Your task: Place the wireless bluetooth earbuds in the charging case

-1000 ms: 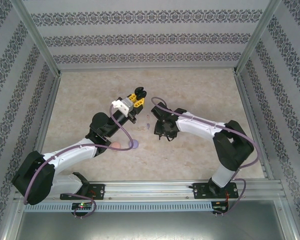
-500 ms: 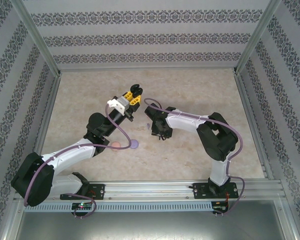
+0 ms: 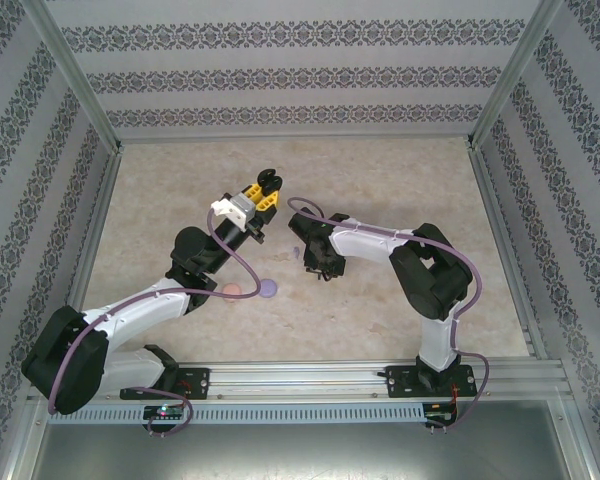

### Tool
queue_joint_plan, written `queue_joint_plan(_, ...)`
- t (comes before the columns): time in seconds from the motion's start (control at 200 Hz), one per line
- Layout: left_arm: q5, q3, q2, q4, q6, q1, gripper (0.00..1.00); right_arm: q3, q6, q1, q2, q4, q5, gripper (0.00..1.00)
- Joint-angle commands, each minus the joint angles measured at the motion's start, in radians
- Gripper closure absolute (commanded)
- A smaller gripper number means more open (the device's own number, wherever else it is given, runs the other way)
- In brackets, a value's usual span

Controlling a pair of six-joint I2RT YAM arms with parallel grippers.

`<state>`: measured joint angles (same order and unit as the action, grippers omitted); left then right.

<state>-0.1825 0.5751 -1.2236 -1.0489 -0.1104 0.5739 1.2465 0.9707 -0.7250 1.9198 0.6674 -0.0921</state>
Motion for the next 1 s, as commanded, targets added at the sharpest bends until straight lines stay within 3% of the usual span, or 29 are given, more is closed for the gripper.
queue_joint_plan(0.0, -0.018, -0.009, 0.024, -0.067, 0.021, -0.012, 1.00, 0.018, 0.018, -0.020, 0.028, 0.007, -0.014, 0.70)
queue_joint_plan(0.28, -0.022, -0.009, 0.026, -0.058, 0.030, -0.014, 1.00, 0.005, 0.029, -0.027, 0.005, -0.006, -0.011, 0.80)
queue_joint_plan(0.545, -0.032, -0.003, 0.031, -0.036, 0.041, -0.014, 1.00, -0.038, 0.036, -0.027, -0.088, -0.034, -0.044, 0.82)
queue_joint_plan(0.994, -0.082, 0.013, 0.055, 0.030, 0.047, -0.014, 1.00, -0.043, -0.047, -0.016, -0.377, -0.037, -0.113, 0.83)
